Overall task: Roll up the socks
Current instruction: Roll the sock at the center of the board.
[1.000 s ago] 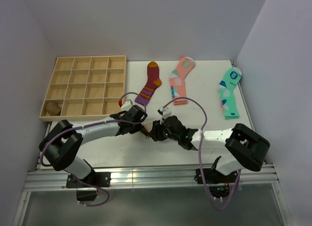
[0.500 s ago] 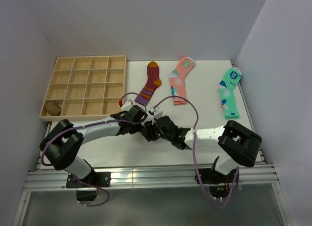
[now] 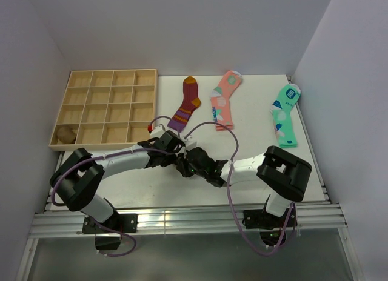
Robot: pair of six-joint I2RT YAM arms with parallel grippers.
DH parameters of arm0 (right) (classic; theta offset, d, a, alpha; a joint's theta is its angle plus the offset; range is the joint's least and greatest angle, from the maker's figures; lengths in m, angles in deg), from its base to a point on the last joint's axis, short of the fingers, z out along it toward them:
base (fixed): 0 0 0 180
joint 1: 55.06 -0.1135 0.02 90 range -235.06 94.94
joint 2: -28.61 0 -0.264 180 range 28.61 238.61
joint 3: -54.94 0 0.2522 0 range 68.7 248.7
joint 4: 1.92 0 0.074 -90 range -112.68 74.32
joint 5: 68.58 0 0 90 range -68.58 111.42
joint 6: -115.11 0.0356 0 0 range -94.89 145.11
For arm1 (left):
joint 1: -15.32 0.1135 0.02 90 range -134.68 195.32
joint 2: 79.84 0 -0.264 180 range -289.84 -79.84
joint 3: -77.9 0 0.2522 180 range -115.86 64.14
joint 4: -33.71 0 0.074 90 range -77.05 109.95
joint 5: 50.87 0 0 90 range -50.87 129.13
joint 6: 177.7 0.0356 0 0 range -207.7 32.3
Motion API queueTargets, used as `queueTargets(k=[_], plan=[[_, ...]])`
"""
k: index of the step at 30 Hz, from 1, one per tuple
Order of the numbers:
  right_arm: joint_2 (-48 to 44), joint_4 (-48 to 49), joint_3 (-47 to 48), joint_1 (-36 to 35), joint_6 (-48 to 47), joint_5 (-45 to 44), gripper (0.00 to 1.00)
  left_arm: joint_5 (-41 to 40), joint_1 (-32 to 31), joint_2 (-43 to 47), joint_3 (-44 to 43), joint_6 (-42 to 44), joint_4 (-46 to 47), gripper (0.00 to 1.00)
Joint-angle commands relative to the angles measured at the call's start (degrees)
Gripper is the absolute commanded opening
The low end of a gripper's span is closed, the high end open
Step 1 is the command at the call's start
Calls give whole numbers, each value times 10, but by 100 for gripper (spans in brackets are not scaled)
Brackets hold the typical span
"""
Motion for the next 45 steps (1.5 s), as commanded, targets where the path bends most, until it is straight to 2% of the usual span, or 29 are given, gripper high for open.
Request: queueTargets(k=[1,2,3,6,7,13,16,19,24,30,40,45], plan=[[18,-44,10,-8,23,-23,20,19,-4,-9,-13,-14,-38,1],[17,-51,9,-7,25,-24,6,17,-4,-6,-10,-18,-38,2],[16,-53,8,-7,31,-23,0,15,-3,-3,-9,-23,-36,3],[14,-63,3,2,52,1,0,5,-1,24,12,-49,-31,17],[14,-62,-1,7,59,14,0,2,0,44,19,-63,-25,28],[15,-34,-36,61,116,130,0,-10,10,125,86,-116,19,62],[15,20,-67,95,141,183,0,-11,10,166,134,-139,47,71],[28,58,-97,128,170,229,0,0,10,203,178,-144,115,76],[65,149,-128,168,221,294,0,16,10,220,223,-140,217,78],[113,216,-146,193,261,345,0,38,9,184,245,-116,310,76],[171,273,-157,232,297,387,0,43,9,114,236,-89,341,73],[190,272,-154,241,306,396,0,49,9,90,234,-80,358,71]])
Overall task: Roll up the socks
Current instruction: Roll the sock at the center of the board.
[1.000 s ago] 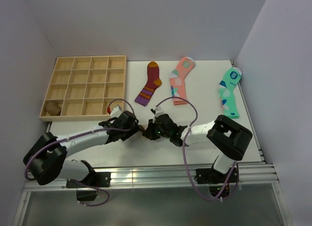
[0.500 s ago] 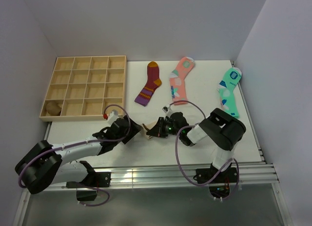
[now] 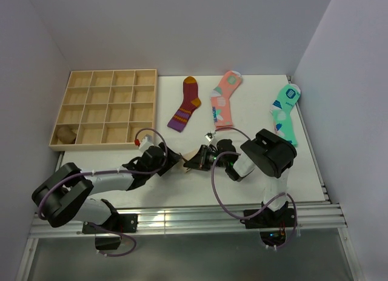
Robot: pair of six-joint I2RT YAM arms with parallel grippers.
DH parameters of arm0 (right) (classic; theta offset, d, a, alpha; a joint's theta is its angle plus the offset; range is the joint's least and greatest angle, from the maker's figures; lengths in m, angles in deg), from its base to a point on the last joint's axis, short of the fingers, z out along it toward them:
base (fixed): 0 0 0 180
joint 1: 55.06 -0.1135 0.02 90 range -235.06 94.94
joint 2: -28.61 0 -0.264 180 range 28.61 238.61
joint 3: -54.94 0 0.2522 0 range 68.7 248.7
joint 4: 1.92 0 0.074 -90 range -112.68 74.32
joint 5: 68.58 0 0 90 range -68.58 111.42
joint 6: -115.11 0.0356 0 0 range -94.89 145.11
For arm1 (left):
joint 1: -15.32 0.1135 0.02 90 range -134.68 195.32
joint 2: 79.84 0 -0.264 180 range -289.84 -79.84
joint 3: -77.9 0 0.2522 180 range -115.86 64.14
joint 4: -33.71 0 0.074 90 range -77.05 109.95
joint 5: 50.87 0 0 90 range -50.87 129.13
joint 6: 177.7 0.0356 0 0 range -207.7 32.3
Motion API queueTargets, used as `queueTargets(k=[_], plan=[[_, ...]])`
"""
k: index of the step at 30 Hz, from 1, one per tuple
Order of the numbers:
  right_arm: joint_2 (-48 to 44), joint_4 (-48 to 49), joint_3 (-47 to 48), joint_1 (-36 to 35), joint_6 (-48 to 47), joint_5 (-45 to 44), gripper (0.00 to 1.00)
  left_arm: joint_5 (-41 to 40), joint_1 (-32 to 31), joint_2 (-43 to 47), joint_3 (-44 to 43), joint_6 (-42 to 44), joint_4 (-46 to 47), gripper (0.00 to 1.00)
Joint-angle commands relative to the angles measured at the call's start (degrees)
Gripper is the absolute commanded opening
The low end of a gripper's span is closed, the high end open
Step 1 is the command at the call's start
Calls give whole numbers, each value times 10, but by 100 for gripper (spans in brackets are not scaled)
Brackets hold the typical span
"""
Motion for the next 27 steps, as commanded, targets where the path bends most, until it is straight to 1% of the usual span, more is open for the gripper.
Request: queueTargets(k=[1,4,6,11,12,14,15,17,18,20,21,23,24,25,26,27], plan=[[43,-113,-26,6,-19,-15,0,11,-1,-22,-9,22,15,71],[48,-117,-24,9,-17,-14,0,13,-1,-41,-21,29,7,69],[50,-113,-24,10,-16,-10,0,20,-1,-58,-32,35,-1,66],[39,-123,-25,10,-22,-17,0,35,-1,-88,-42,38,3,61],[35,-126,-25,10,-23,-17,0,36,-1,-93,-46,39,1,58],[29,-132,-25,10,-26,-20,0,39,-1,-98,-49,40,-5,55],[25,-133,-24,10,-29,-21,0,40,-1,-100,-50,41,-6,49],[17,-142,-22,10,-37,-21,0,38,-1,-100,-52,43,-12,42],[13,-147,-19,10,-40,-23,0,36,-1,-100,-53,44,-17,35],[-11,-176,-16,10,-54,-30,7,30,-1,-97,-60,50,-35,29],[-23,-190,-13,10,-61,-39,14,27,-1,-96,-67,51,-43,23],[-66,-227,-11,10,-77,-49,22,15,-1,-93,-72,57,-66,17],[-81,-240,-10,10,-83,-64,29,12,-1,-92,-75,59,-72,13],[-96,-274,-8,10,-90,-73,32,6,-1,-90,-77,62,-76,12],[-127,-292,-3,10,-103,-82,34,5,-1,-88,-79,65,-85,9],[-139,-309,-1,10,-110,-95,36,3,-1,-88,-82,67,-87,9]])
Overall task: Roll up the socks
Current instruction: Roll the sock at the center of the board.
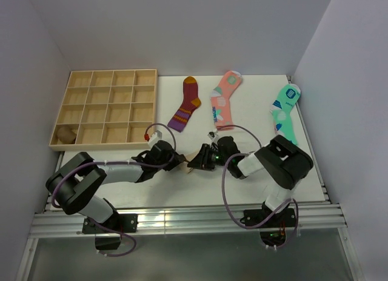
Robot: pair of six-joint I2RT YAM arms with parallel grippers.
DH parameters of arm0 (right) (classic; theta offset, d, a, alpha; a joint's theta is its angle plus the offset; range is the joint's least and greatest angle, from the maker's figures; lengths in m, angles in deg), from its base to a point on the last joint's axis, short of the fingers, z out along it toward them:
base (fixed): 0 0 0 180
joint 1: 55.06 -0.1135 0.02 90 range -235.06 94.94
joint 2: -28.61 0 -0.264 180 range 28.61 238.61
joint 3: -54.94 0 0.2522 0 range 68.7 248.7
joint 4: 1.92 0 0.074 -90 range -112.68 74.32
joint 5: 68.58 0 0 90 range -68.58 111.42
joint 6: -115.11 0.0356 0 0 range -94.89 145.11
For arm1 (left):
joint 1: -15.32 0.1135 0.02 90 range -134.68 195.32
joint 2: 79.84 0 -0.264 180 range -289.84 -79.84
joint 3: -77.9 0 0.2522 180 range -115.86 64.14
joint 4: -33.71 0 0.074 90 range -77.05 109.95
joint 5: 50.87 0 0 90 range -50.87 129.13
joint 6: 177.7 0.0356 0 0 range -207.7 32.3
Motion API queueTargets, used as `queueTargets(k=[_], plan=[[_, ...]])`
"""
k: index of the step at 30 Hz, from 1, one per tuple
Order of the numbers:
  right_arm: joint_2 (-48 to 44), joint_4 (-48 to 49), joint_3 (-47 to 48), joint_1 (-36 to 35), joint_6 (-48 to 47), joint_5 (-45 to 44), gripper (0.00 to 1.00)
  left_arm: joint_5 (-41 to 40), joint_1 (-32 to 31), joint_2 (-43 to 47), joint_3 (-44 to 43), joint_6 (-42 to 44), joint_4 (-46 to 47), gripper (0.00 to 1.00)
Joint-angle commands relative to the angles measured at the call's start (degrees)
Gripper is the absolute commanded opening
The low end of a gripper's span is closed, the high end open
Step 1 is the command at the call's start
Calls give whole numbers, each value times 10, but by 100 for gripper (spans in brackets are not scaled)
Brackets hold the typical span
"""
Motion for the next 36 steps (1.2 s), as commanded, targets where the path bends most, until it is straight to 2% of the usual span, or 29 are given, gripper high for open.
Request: queueTargets(k=[1,5,10,13,18,23,26,29,31,36], plan=[[-52,-182,-1,4,-72,-90,36,-26,2,0,-9,33,-75,9],[-87,-242,16,5,-93,-141,36,-26,2,0,-15,41,-81,9],[-69,-276,43,8,-115,-171,31,-27,2,1,-26,51,-103,4],[-52,-282,69,14,-124,-158,28,-34,2,5,-35,57,-132,4],[-54,-299,99,18,-142,-144,29,-60,2,18,-37,47,-184,4],[-15,-332,154,19,-173,-135,29,-73,2,26,-34,29,-212,4],[-40,-300,131,15,-177,-121,29,-75,2,23,-44,26,-228,3],[-85,-294,114,-6,-194,-142,29,-75,2,14,-60,30,-244,1],[-114,-308,108,-24,-214,-196,30,-73,2,6,-69,32,-257,1],[-186,-310,95,-115,-261,-284,44,-70,2,-2,-88,31,-274,1]])
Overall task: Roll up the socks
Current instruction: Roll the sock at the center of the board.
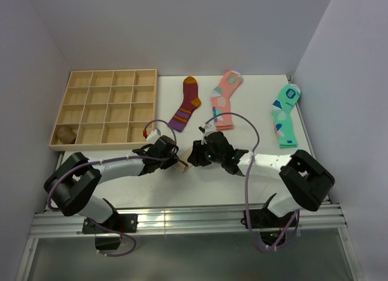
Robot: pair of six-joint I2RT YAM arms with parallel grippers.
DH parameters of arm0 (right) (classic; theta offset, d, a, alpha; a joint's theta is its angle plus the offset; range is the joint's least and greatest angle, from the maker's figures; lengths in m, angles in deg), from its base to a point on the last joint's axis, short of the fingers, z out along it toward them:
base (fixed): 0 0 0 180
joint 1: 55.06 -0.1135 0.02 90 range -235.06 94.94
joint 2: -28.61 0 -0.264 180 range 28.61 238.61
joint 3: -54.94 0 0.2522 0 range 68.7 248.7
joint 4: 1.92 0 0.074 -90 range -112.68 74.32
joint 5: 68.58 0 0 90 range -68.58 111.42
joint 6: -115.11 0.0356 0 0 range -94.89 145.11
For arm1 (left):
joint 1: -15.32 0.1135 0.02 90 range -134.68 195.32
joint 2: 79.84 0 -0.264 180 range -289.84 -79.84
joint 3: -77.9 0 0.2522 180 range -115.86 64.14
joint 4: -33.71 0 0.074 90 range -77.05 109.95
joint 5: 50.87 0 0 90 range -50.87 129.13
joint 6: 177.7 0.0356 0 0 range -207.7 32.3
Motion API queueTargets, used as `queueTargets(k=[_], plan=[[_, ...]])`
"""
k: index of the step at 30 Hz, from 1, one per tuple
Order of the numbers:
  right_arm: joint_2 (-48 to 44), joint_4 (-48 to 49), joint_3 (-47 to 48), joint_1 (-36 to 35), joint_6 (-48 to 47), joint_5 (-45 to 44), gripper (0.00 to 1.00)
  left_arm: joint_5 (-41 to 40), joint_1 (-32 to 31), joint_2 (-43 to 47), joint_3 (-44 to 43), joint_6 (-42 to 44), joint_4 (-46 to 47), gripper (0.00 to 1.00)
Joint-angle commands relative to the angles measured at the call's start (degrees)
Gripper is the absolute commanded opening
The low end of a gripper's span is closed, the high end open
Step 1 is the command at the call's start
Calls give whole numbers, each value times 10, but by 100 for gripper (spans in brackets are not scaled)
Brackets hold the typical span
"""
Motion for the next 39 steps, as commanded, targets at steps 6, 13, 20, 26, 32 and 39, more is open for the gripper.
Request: queueTargets(k=[6,13,20,26,32,39], plan=[[-37,29,4,-117,-88,-130,50,-9,2,-16,-22,10,-85,1],[1,62,11,-163,-107,-156,52,-2,2,-11,-23,5,-87,0],[22,72,28,-186,-126,-196,55,5,2,-13,-25,4,-87,0],[45,73,44,-196,-136,-224,56,11,2,-18,-29,5,-85,0],[76,72,58,-205,-140,-239,56,14,2,-16,-28,5,-84,0],[126,43,79,-213,-132,-242,55,18,2,-16,-28,3,-84,0]])
